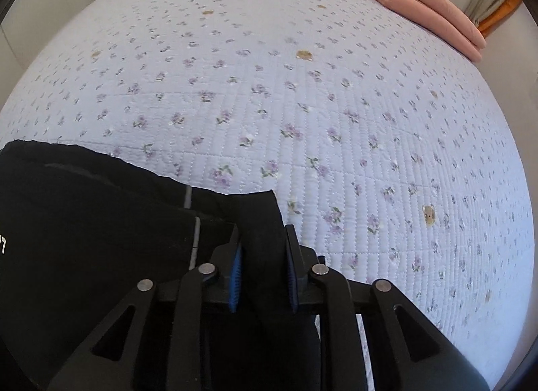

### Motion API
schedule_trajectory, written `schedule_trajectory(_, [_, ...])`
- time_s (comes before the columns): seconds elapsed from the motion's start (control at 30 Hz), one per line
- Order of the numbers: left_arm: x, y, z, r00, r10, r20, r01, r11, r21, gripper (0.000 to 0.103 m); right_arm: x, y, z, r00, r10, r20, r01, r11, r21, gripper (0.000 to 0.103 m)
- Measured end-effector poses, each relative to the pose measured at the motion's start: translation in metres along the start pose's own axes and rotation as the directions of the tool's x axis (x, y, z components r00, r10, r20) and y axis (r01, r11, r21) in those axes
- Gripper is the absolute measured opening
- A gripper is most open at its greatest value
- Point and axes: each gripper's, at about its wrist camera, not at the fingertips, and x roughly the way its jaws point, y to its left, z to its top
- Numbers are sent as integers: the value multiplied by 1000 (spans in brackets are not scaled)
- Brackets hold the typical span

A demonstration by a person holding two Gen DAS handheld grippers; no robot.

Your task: Fold large clothes

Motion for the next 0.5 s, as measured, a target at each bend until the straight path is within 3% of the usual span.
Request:
schedule_trajectory(0.07, [-15, 11, 12, 999, 39, 15, -39, 999, -19, 43, -5, -5, -5, 1000, 6, -4, -6, 1000, 24, 28])
schedule_trajectory(0.13, [-42, 15, 18, 996, 69, 58, -69, 998, -1, 43, -18, -17, -12, 1000, 16, -11, -16, 998, 69, 45])
schedule_trajectory(0.2, [-74, 13, 14, 992, 89, 94, -92, 995, 27, 42, -42, -23, -21, 1000, 12, 19, -13, 996, 90, 47])
schedule_trajectory(0.37, [-135, -38, -39, 994, 12, 108, -30, 985, 170, 42, -128, -10, -52, 990, 61, 123, -68, 996, 55, 47])
schedule_trajectory(0.5, [-142, -115, -107, 992, -104, 72, 80, 957, 280, 42, -174, 33, -73, 968, 203, 148, -209, 977, 30, 48])
